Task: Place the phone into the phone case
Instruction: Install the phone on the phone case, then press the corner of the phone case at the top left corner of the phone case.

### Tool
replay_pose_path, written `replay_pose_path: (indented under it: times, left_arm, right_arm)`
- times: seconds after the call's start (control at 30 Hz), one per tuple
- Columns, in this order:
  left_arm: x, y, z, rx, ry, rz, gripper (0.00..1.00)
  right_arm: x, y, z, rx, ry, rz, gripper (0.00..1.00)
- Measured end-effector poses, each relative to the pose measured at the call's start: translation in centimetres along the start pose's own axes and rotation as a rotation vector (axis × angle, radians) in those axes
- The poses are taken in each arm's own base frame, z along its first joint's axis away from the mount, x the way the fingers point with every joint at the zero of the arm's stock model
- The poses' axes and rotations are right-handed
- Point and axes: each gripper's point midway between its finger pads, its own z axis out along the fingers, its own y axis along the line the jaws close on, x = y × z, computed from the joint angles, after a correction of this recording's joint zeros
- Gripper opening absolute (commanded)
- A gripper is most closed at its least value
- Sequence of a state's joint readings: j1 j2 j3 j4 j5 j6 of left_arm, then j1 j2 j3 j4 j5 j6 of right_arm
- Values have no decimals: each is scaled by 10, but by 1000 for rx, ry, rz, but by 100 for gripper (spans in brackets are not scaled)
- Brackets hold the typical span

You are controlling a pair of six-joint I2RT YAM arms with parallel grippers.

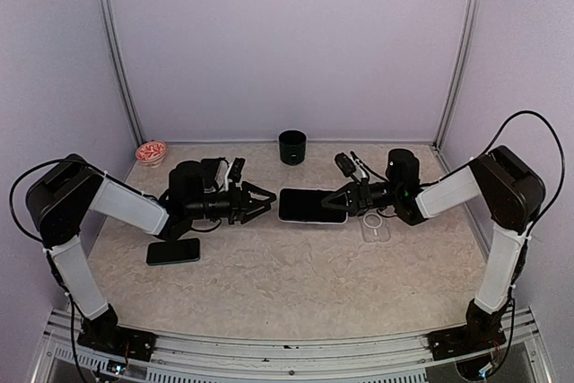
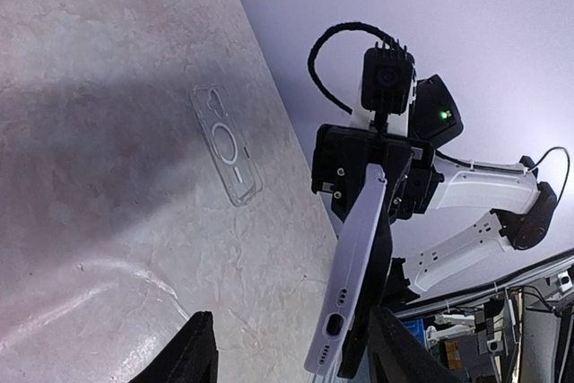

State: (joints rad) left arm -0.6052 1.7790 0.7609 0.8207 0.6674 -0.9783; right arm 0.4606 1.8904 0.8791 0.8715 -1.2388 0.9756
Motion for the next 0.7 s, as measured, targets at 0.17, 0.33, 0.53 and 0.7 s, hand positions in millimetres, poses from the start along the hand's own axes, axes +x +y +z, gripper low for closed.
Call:
replay_pose_path:
  times: [0.17,0.33,0.53,0.7]
  left_arm:
    - [8,-17,1,72,25,36,56]
    - [20,-42,7,160,63,80,55]
    - [26,-48,13,212,91,74,48]
    - [34,-47,16,231,120,60,38]
  right_arm:
    - [9,2,-1,-14,26,-15,10]
    - [16,3,-2,-27,48,-32,10]
    - [21,9,0,-44,74,-62,10]
    - [26,9,0,-51,94,-59,10]
